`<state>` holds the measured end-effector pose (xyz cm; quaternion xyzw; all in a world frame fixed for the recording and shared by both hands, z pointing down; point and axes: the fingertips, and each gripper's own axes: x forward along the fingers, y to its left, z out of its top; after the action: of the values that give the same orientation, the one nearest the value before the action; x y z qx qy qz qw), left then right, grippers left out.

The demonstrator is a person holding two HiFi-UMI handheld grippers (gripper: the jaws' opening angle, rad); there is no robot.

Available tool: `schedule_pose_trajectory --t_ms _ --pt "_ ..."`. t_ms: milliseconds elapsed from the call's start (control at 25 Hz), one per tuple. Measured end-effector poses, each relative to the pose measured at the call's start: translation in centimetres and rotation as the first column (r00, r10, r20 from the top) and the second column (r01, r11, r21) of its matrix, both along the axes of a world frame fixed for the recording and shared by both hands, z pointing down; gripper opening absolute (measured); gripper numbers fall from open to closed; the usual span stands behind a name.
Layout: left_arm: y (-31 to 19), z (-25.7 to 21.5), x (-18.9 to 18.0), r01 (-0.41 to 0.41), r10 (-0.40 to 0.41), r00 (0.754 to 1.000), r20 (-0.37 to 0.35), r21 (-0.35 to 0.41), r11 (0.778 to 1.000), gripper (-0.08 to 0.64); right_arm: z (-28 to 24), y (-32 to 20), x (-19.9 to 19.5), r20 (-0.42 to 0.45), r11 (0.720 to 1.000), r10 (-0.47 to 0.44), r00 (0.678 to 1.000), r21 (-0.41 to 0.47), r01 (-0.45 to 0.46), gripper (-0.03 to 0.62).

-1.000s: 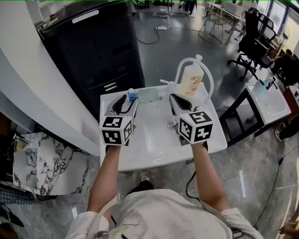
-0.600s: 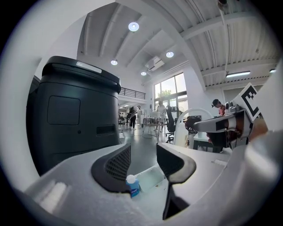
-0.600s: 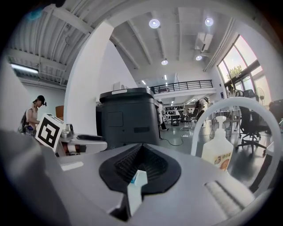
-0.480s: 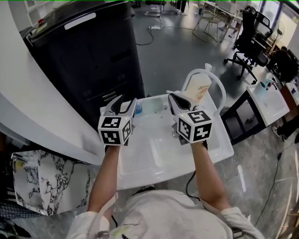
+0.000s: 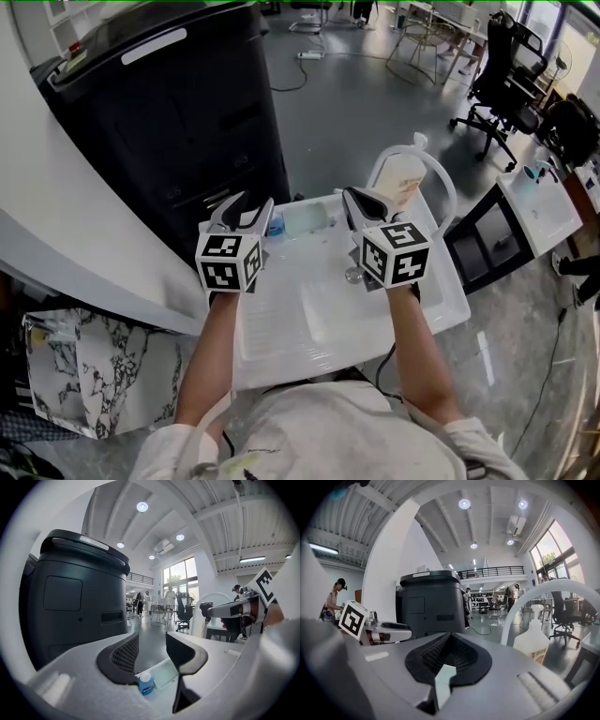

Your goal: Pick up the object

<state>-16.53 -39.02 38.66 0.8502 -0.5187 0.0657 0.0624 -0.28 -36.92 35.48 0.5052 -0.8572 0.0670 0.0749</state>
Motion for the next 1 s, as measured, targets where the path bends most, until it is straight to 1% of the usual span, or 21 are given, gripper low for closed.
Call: schedule_pose_trajectory --t_ms 440,560,680,800,920,1000 --pt "-1.9 0.2 2.8 0.049 -0.049 0.999 0.017 0.000 0.999 0.198 0.0 -2.6 3.2 0.004 0.998 -0.065 0.998 0.003 0.065 0.003" --pt "-2.2 0.2 3.6 0.041 -0.042 0.998 0.043 0.005 0.999 0.198 0.1 -3.1 3.7 0.006 0.997 -0.083 0.997 0.000 0.083 0.003" --pt "-2.3 1.1 4.8 0.001 -0.001 0.994 0.108 -0.004 1.000 0.198 0.4 -3.1 4.0 0.012 0.996 -0.093 0.996 -0.005 0.093 0.003" --pt "-2.6 2.2 6.3 -0.061 0.064 0.982 0.179 -0.023 0.998 0.198 0.6 -3.3 4.0 0.017 0.995 -0.099 0.995 -0.005 0.099 0.003" --pt "-2.7 3.7 7.9 -0.125 0.134 0.959 0.251 -0.052 0.991 0.198 1.1 -3.3 4.1 0.017 0.995 -0.103 0.994 -0.014 0.104 0.003" --pt "-2.9 4.7 9.1 -0.171 0.186 0.937 0.294 -0.074 0.982 0.198 1.4 -3.2 4.3 0.015 0.995 -0.102 0.995 -0.019 0.103 0.003"
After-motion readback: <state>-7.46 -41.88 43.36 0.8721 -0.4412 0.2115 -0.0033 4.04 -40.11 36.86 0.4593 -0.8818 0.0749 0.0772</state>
